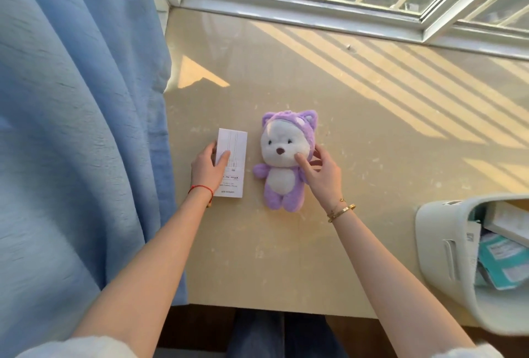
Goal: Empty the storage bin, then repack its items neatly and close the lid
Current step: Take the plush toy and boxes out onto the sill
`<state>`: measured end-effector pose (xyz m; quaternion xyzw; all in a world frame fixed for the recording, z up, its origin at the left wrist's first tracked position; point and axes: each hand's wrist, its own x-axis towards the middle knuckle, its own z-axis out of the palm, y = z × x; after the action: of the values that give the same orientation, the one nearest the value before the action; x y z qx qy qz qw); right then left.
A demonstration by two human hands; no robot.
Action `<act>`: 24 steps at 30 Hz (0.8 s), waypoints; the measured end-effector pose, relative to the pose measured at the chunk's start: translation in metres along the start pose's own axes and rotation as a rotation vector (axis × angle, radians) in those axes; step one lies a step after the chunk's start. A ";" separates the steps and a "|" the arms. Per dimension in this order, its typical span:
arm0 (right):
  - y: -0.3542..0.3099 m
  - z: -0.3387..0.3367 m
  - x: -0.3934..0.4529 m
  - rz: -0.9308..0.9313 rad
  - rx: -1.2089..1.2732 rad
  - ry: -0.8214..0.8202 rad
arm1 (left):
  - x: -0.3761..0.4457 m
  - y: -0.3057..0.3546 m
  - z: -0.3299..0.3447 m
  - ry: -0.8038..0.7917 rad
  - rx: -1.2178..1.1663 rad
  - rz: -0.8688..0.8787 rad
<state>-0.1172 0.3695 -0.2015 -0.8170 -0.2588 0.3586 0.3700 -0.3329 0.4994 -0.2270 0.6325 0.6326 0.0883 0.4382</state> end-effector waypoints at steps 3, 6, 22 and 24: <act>-0.003 -0.009 -0.007 -0.060 -0.145 0.046 | -0.010 0.002 -0.007 -0.033 0.096 0.030; -0.007 -0.026 -0.022 -0.156 -0.301 0.094 | -0.028 0.007 -0.021 -0.018 0.174 0.024; 0.023 -0.218 -0.173 -0.373 -0.583 0.245 | -0.218 0.104 -0.027 0.088 0.355 0.537; 0.036 -0.249 -0.185 -0.400 -0.586 0.262 | -0.241 0.120 -0.012 0.107 0.373 0.581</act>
<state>-0.0304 0.1165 -0.0403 -0.8605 -0.4554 0.0823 0.2131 -0.2983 0.3152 -0.0331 0.8498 0.4534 0.1254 0.2378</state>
